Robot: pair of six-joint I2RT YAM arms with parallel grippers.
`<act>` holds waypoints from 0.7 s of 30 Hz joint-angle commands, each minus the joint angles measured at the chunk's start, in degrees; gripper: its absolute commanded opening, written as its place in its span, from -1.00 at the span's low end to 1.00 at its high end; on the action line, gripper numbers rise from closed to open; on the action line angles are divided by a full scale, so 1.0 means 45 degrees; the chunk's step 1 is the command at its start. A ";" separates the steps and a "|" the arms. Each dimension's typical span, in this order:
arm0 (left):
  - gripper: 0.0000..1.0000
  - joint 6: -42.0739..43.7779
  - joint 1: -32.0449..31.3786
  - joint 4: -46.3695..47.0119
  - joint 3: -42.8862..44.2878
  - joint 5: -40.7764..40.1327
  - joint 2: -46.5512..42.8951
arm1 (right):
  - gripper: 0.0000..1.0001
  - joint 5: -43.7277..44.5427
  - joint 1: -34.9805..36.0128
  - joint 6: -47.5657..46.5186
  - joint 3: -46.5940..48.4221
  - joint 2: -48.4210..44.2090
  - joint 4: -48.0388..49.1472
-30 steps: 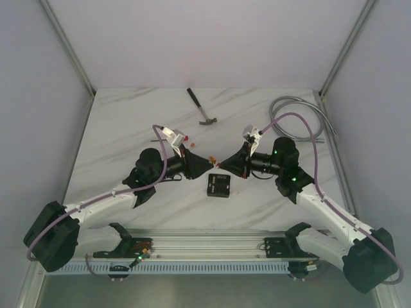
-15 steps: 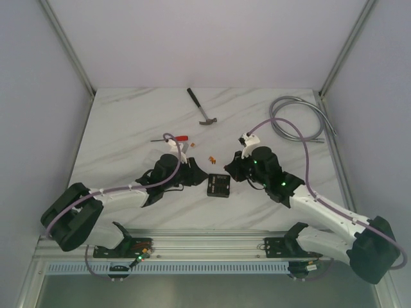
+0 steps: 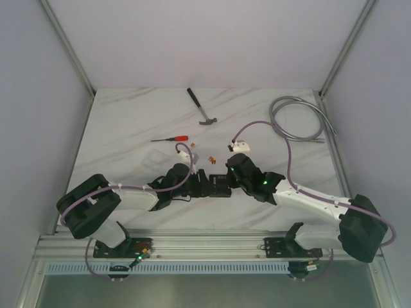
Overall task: Snap on the fuse box
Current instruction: Install the fuse at the fuse box base.
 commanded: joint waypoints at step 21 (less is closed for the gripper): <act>1.00 -0.0004 0.1408 -0.3840 -0.0880 -0.3899 -0.3534 | -1.00 0.2785 0.1698 0.0644 0.2152 0.3268 -0.0806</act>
